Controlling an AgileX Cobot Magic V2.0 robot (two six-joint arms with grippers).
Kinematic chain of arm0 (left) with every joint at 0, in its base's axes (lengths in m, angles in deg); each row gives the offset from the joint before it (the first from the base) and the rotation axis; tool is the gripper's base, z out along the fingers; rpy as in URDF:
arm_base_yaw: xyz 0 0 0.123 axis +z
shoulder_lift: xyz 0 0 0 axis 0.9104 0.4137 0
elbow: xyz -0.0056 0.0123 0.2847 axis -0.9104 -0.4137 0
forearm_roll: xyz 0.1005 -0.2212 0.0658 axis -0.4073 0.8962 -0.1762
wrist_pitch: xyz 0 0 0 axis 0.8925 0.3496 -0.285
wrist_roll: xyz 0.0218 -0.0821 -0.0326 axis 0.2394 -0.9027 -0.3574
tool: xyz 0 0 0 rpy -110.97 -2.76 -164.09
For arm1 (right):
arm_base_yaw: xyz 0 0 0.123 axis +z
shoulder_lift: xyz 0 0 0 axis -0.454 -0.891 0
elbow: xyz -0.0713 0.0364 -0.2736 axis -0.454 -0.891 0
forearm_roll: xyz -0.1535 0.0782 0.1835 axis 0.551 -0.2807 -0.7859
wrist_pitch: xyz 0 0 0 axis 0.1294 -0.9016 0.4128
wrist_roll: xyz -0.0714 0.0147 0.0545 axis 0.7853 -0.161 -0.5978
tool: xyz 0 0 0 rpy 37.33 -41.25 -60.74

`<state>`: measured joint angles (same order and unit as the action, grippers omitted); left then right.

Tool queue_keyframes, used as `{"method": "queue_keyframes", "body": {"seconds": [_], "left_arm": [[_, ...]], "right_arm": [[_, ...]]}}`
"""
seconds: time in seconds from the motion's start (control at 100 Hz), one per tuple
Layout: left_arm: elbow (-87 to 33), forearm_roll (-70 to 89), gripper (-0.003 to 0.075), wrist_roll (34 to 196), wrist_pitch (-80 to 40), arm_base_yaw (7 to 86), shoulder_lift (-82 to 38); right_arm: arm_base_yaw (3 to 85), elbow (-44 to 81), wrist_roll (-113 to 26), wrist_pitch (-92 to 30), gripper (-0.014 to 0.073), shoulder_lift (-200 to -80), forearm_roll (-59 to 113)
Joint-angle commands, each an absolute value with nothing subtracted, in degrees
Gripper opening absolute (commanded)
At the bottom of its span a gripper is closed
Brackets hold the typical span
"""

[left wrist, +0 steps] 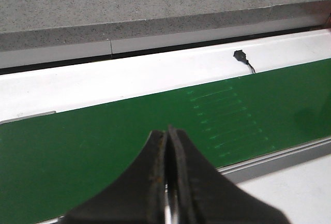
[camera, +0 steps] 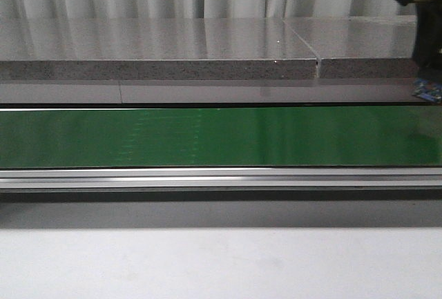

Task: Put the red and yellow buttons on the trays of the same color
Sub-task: 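Carry the red button with the right gripper into the red tray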

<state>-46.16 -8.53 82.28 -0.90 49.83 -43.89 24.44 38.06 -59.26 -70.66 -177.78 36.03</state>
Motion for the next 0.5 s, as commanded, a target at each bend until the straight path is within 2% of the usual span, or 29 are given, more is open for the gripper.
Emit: {"method": "queue_keyframes", "body": {"seconds": [0.0,0.24,0.49], "left_arm": [[-44.63,-7.53,-0.0021,82.16,-5.02,49.33,-43.71],[-44.63,-7.53,-0.0021,82.16,-5.02,49.33,-43.71],[-44.63,-7.53,-0.0021,82.16,-5.02,49.33,-43.71]], "right_arm": [[19.44,40.31,-64.56,-68.13,0.0091,-174.88,36.17],[9.11,48.43,-67.21,-71.95,0.0091,-178.78,36.27],[5.16,56.73,-69.04,-72.93,0.0091,-186.03,36.56]]}}
